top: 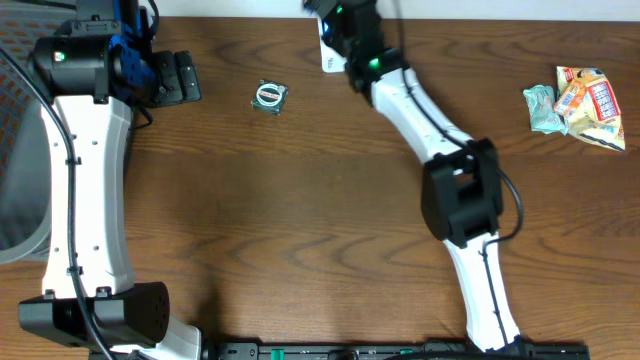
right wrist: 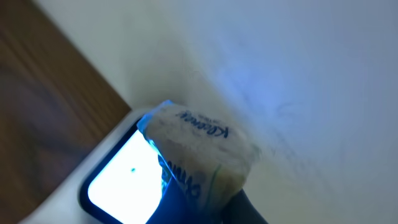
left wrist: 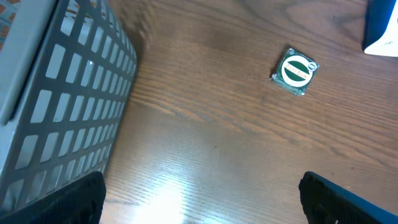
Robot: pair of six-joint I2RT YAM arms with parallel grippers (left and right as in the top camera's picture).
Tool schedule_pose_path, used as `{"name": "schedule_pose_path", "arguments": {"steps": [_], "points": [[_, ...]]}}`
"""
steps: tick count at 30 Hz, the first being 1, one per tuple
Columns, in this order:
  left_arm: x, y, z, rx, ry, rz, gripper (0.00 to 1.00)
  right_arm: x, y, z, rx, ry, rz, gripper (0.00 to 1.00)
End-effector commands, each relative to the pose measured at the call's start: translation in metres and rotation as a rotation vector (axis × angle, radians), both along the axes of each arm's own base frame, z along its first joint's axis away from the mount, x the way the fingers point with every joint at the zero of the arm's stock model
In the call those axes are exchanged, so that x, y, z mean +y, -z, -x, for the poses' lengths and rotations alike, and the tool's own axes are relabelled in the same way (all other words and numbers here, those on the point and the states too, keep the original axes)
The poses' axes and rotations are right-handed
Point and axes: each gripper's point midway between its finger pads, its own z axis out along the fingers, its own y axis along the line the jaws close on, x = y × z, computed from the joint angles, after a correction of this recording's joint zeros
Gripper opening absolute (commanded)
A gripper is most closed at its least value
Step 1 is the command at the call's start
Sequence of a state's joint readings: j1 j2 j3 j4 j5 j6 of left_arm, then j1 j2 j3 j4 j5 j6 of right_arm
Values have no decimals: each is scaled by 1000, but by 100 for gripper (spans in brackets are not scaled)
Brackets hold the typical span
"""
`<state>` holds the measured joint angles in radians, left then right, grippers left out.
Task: Scan the item barcode
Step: 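Hold the blue pack in front of the scanner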
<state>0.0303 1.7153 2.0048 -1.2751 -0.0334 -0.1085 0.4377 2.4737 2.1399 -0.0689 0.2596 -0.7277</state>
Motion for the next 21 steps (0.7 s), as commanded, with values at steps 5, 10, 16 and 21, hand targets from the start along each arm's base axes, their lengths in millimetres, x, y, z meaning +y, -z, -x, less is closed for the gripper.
{"name": "schedule_pose_path", "arguments": {"steps": [5, 10, 16, 21], "points": [[4, 3, 0, 9, -19, -10, 98, -19, 17, -7, -54, -22, 456, 1], [4, 3, 0, 9, -19, -10, 98, -20, 9, -10, -90, -22, 493, 1], [4, 3, 0, 9, -19, -10, 98, -14, 31, -2, -11, -106, 499, 1], [4, 3, 0, 9, -20, -9, 98, -8, 35, 0, 5, -122, 444, 1]]}}
